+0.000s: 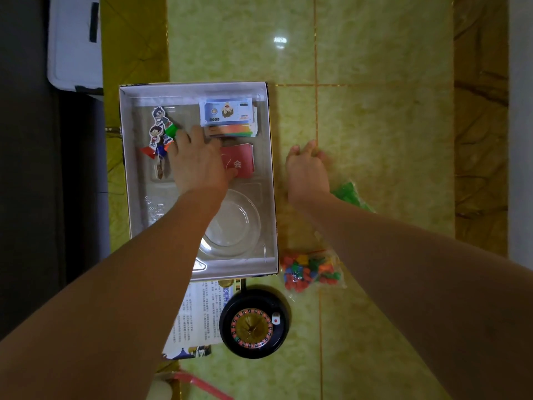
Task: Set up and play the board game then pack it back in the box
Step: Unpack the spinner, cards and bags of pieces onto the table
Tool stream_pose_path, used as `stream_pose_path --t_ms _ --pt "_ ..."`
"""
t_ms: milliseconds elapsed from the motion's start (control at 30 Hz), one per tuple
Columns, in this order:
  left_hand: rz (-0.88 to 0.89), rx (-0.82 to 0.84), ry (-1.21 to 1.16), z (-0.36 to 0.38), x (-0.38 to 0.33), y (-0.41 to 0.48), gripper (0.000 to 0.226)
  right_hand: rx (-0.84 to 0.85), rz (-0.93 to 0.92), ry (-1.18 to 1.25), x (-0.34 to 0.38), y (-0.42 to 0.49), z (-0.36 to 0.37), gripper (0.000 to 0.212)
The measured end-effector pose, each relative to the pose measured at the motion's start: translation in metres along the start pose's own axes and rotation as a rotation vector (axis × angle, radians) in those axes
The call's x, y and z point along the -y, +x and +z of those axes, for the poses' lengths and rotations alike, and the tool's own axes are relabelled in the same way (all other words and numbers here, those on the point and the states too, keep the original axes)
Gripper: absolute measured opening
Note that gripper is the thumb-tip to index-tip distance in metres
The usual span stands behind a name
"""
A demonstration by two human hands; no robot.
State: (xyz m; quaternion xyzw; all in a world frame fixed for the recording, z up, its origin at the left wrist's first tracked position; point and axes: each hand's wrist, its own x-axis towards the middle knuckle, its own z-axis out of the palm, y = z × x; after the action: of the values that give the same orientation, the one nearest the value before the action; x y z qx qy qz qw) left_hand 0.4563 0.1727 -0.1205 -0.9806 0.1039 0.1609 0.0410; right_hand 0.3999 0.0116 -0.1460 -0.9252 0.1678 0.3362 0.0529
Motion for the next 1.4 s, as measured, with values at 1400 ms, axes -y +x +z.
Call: stream_pose_path --t_ms 1400 --pt "-0.036 0.046 -0.77 -0.016 0.002 -0.016 0.033 0.001 -0.045 -0.039 -0.004 -0.007 -0.006 0.084"
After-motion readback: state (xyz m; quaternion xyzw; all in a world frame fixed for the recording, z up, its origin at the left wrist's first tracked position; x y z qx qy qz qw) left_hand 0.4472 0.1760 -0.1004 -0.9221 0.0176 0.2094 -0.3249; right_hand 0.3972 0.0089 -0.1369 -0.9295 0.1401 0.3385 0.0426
